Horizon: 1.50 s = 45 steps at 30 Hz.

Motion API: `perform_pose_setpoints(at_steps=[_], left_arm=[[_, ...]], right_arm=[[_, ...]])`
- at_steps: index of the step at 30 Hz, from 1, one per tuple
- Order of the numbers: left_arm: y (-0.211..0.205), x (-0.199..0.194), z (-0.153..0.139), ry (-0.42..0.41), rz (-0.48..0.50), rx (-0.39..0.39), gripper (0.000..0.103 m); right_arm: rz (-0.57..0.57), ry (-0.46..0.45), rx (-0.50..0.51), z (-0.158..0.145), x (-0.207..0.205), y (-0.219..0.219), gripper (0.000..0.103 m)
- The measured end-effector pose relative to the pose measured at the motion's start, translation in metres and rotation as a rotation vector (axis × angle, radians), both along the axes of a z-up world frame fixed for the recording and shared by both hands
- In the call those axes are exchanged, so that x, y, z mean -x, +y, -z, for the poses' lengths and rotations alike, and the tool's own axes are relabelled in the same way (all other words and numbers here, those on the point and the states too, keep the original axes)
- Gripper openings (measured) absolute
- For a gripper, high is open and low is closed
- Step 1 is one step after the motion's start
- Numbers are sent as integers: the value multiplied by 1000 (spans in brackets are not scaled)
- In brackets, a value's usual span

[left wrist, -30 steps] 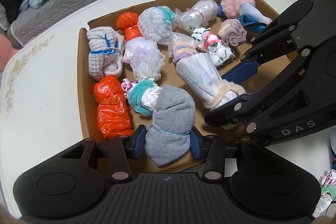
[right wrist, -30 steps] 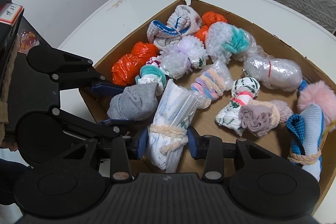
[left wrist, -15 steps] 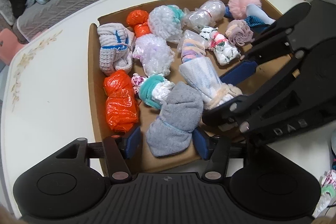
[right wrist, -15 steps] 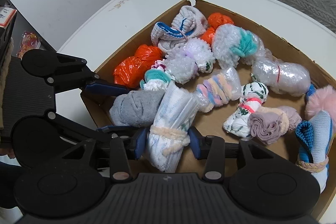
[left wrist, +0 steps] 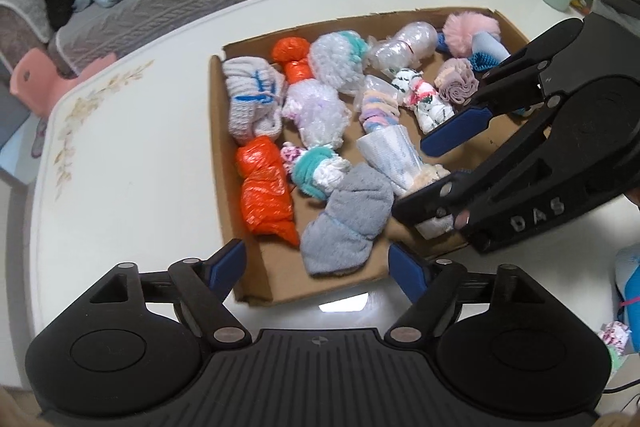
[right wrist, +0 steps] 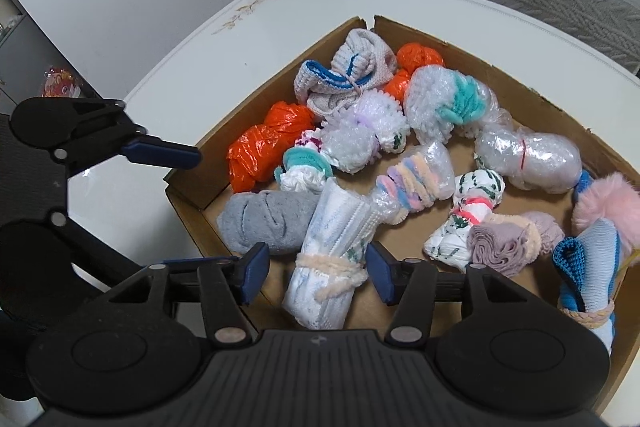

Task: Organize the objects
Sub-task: 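Move both grippers toward the blue sock and pink-white patterned bundle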

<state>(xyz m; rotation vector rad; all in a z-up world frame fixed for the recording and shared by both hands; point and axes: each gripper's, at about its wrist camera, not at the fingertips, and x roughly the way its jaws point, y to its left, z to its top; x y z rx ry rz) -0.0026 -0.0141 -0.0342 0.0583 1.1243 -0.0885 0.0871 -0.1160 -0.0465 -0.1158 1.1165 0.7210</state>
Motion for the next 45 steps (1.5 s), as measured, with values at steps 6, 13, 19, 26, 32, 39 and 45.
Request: perform_pose_setpoints(at_steps=[6,13,19,26,32,39,45], left_arm=[[-13,26,-16,-14,-3,7,85],[-66,75,-35,-47,106,17,87],[-120,121,-41,-69,322,84,88],[-176,158,-34,-154,608,116,88],[-195,154,-13,-138,625,117,86],[-193,149,4,-123,631,46,86],[-192,144,14,-110,611,35,86]], right_arm=[[40,-54,-26,-24,12,-17,53],[113,-141,-28,-61,62,-59,72],[328,-154,-75,-73,124,-119,78],[638,-33,-59,-42,204,-172,84],[681,1,-39,-30,214,-169,91],[693,70,22,-6,207,-158,91],[678,107,83,13,200,-143,83]])
